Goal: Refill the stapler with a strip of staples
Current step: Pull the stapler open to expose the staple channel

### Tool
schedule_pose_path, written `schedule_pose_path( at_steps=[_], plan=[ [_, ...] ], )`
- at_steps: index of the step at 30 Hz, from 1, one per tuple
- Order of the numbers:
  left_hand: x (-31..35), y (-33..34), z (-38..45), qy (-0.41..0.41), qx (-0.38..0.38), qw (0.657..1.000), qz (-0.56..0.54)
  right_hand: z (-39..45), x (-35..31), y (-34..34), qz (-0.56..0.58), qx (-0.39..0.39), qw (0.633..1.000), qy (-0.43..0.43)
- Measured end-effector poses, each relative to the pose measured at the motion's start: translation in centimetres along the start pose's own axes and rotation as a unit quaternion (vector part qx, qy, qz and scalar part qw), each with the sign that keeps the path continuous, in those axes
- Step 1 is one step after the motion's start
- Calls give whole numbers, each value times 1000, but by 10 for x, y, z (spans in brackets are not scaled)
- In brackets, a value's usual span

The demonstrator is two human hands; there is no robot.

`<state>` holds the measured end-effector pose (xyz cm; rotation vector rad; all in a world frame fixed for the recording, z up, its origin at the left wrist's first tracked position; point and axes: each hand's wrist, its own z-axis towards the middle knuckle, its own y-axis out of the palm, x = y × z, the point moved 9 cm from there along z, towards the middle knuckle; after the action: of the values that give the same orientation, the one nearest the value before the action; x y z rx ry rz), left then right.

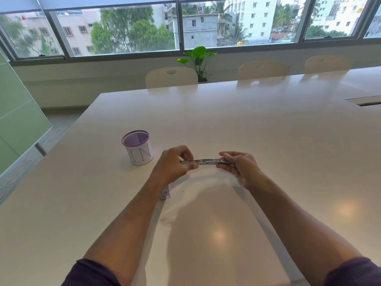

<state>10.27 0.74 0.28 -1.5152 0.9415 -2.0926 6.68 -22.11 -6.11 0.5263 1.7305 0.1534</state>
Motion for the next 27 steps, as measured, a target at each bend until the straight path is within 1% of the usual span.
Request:
schedule_pose_path(
  at_steps=[2,3,5,7,8,10,12,15,19,23,27],
  plan=[
    [17,11,-1,42,-69,994,80,-1,2,0,-3,-17,1000,9],
    [26,16,-1,64,-89,985,130,-1,3,1,-2,-28,999,15],
    [41,26,-5,108,-114,964,214,-3,4,6,-6,-60,998,26],
    [50,37,-10,134,-135,952,240,-7,4,12,-15,-95,995,35],
    [54,41,-13,145,-139,951,234,-8,3,15,-15,-109,993,38],
    [57,45,-17,155,-137,961,183,-12,-1,16,6,-129,991,46],
    [56,43,-19,151,-120,972,134,-16,-6,12,24,-139,989,51],
    [52,39,-21,144,-92,981,93,-22,-9,6,17,-146,988,56],
    [54,40,-25,158,-91,980,83,-26,-7,6,18,-154,986,62],
    [57,47,-28,167,-105,977,85,-26,-6,11,31,-172,983,61],
    [52,54,-26,163,-128,976,73,-21,-3,9,13,-168,984,56]
  ],
)
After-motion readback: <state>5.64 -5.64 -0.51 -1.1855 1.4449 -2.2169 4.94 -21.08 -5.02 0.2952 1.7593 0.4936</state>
